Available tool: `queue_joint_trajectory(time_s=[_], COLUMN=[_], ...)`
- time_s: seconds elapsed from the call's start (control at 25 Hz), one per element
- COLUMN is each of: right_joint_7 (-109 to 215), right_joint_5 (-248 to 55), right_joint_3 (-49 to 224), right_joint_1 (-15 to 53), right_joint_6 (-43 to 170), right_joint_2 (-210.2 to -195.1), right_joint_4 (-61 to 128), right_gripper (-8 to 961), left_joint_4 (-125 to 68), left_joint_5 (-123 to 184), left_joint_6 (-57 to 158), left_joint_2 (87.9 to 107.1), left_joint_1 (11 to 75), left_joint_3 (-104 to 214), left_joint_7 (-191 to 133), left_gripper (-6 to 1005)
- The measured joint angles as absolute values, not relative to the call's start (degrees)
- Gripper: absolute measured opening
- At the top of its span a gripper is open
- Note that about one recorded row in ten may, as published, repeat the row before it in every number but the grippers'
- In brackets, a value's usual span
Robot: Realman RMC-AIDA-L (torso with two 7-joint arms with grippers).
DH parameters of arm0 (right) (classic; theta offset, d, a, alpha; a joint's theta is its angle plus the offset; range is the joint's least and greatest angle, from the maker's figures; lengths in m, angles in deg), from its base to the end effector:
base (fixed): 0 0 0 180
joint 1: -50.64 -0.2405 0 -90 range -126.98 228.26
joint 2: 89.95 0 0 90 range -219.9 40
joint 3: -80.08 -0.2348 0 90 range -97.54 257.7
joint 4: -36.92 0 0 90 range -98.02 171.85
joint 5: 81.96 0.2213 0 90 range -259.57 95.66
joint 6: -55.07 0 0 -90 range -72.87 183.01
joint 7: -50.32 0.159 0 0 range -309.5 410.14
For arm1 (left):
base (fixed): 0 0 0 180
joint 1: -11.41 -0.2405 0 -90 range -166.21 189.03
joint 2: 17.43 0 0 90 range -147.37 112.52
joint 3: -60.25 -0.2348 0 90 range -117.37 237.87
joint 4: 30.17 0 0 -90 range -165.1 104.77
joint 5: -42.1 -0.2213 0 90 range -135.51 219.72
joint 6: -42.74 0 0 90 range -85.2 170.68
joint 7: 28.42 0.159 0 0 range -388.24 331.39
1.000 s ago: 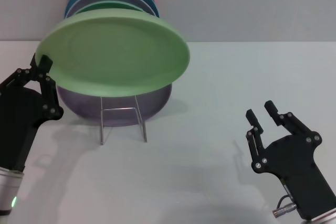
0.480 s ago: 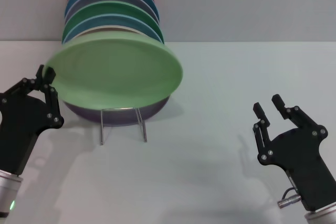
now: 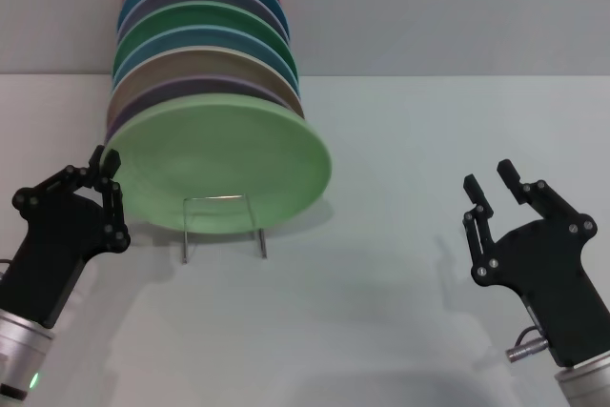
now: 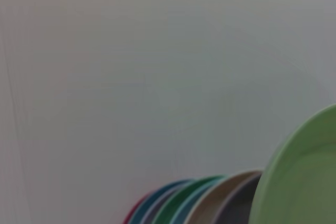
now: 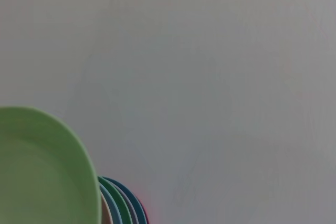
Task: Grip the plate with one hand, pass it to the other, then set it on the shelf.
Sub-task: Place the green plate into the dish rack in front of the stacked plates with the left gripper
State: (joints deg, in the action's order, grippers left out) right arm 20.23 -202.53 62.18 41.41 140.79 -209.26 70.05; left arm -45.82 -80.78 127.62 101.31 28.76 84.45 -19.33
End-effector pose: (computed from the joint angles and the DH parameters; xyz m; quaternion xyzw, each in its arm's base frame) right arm 0.2324 0.2301 -0.0736 -0.7244 0.0277 0.3169 0.6116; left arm -0.2766 0.2763 -0.0395 -0.7415 -0.0568 -0.3246 0.5844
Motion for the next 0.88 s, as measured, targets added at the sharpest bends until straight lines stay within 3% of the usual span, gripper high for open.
queue_joint_trajectory(time_s=[0.12,0.56,0.88], right_joint_7=[20.24,20.29,21.94], right_joint_5=[-202.53,-195.03,-186.69], right_joint_3=[61.65,59.69,58.53], right_joint_1=[40.99,37.55,33.72], right_joint_6=[140.72,139.88,139.44], right_joint_2=[-209.24,-209.30,-209.28], right_joint_4=[69.96,68.24,64.78], right_gripper=[294,309,319], left_joint_4=[-45.81,-46.01,-46.57], left_joint_5=[-80.82,-80.84,-80.42], left_joint_6=[126.15,129.12,141.73], left_joint_2=[101.31,101.22,101.36], left_joint_1=[28.73,26.53,20.03], left_joint_3=[84.38,84.22,82.11], left_joint_7=[-19.79,-19.94,-21.94], left_gripper=[36,233,510])
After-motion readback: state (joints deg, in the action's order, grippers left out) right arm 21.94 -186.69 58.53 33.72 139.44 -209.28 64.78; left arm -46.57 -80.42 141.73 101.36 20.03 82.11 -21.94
